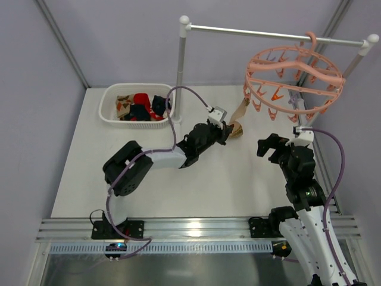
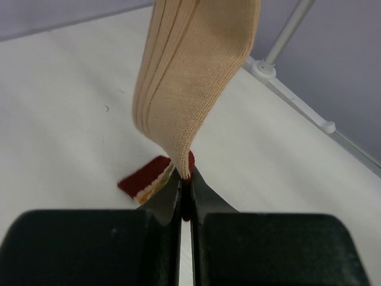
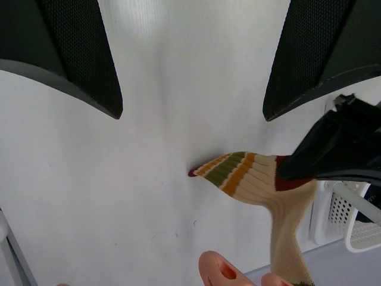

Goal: Remove the socks clipped to the hanger

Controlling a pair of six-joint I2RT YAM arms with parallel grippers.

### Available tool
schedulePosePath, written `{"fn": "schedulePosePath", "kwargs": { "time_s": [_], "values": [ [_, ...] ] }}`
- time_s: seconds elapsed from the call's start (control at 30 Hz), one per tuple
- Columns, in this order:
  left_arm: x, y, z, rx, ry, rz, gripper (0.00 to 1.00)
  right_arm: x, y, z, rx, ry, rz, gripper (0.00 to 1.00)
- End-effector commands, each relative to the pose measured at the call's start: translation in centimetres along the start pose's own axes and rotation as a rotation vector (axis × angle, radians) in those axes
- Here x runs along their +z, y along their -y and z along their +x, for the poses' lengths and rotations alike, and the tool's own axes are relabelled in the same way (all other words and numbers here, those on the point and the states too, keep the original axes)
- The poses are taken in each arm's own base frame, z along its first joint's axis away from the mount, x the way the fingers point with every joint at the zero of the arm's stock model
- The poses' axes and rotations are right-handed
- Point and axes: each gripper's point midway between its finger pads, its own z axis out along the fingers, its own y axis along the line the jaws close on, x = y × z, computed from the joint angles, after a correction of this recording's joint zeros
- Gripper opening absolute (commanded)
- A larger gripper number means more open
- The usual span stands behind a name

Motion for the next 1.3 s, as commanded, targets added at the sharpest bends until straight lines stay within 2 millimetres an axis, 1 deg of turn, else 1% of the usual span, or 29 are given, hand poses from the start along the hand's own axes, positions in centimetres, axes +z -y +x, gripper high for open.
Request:
{"fn": "schedulePosePath", "kwargs": {
  "time_s": [0.0,0.03,0.07,0.1,0.13,0.17,0.2,0.23,0.27,0.3,0.33,0.37,0.4,0.43,0.5,0.53,0.6,0.63,0.67,0.7,0.73,0.77,0.8,0.83,0.87,0.93,1.1,1.13,1.27],
  "values": [
    [-3.3,0.7,-7.7,0.042,0.152,-0.085,0.0,0.3,-0.4,-1.3,-0.014,0.029,-0.014,1.0],
    [-4.2,0.1,-7.2,0.048,0.133,-0.121,0.0,0.3,-0.6,-1.3,-0.02,0.019,-0.021,1.0],
    [-5.3,0.4,-8.8,0.046,0.155,-0.129,0.0,0.3,-0.8,-1.2,-0.025,0.007,-0.032,1.0],
    [-5.9,0.2,-8.1,0.058,0.109,-0.148,0.0,0.5,-1.3,-0.9,-0.026,-0.019,-0.055,1.0],
    [-6.5,0.3,-7.9,0.066,0.094,-0.159,0.0,0.3,-1.8,-1.4,-0.023,-0.013,-0.074,1.0],
    [-7.2,0.1,-8.2,0.076,0.092,-0.19,0.0,0.2,-2.2,-1.6,-0.021,-0.012,-0.09,1.0],
    [-8.2,0.8,-8.5,0.104,0.075,-0.191,0.0,0.1,-2.5,-2.0,-0.012,-0.002,-0.102,0.99],
    [-8.8,0.9,-8.6,0.12,0.068,-0.205,0.0,-0.2,-2.9,-2.8,-0.007,0.016,-0.113,0.99],
    [-9.3,0.9,-8.7,0.136,0.063,-0.231,0.0,-0.5,-3.8,-2.9,-0.006,0.01,-0.153,0.99],
    [-9.8,1.3,-8.8,0.151,0.057,-0.241,0.0,-0.6,-4.1,-3.4,-0.004,0.016,-0.164,0.99],
    [-10.7,2.3,-9.1,0.172,0.05,-0.233,0.0,-0.9,-5.0,-4.2,-0.008,0.017,-0.191,0.99],
    [-11.1,2.7,-9.2,0.179,0.045,-0.237,0.0,-1.0,-5.5,-4.7,-0.01,0.018,-0.204,0.99],
    [-11.7,2.6,-9.6,0.181,0.049,-0.267,0.0,-1.1,-6.0,-4.9,-0.012,0.008,-0.212,0.99],
    [-12.4,3.4,-9.8,0.185,0.048,-0.263,0.0,-1.7,-7.1,-6.1,-0.021,0.027,-0.237,0.99],
    [-13.6,3.1,-9.7,0.199,0.029,-0.307,0.0,-1.8,-8.3,-6.7,-0.031,0.009,-0.259,0.98],
    [-14.3,3.1,-9.7,0.203,0.028,-0.317,0.0,-2.5,-9.6,-8.3,-0.032,0.04,-0.286,0.99],
    [-15.0,3.3,-9.3,0.218,0.011,-0.326,0.0,-2.4,-10.9,-8.8,-0.037,0.025,-0.306,0.98],
    [-15.3,2.9,-9.4,0.22,0.014,-0.356,0.0,-2.8,-11.8,-10.2,-0.03,0.044,-0.327,0.98],
    [-15.5,3.3,-9.5,0.225,0.015,-0.353,0.0,-2.8,-12.6,-10.4,-0.031,0.034,-0.342,0.98],
    [-15.8,3.3,-9.4,0.243,0.007,-0.361,0.0,-2.1,-13.1,-10.2,-0.037,0.007,-0.337,0.99],
    [-16.0,3.2,-9.4,0.251,0.008,-0.379,0.0,-2.2,-13.7,-11.3,-0.033,0.021,-0.341,0.98],
    [-16.1,3.8,-9.3,0.262,0.006,-0.372,0.0,-2.1,-13.9,-11.5,-0.032,0.02,-0.332,0.99],
    [-16.2,3.9,-9.2,0.277,0.004,-0.378,0.0,-1.6,-14.2,-11.6,-0.032,0.015,-0.32,0.99],
    [-16.3,4.2,-9.2,0.283,0.004,-0.381,0.0,-1.6,-14.4,-12.3,-0.026,0.028,-0.314,0.98],
    [-16.4,4.2,-9.2,0.289,0.005,-0.395,0.0,-1.5,-14.4,-12.5,-0.018,0.032,-0.303,0.98],
    [-16.4,4.9,-9.0,0.308,0.001,-0.39,0.0,-0.9,-14.2,-12.7,-0.012,0.028,-0.263,0.99],
    [-16.3,6.3,-8.8,0.324,0.006,-0.384,0.0,-0.3,-12.9,-12.1,0.0,0.016,-0.171,0.98],
    [-16.3,6.7,-8.6,0.329,0.005,-0.378,0.0,-0.3,-12.2,-12.1,0.001,0.025,-0.14,0.98],
    [-16.3,7.2,-8.2,0.342,-0.001,-0.374,0.0,-0.1,-11.4,-12.0,0.0,0.039,-0.103,0.98]
  ]
}}
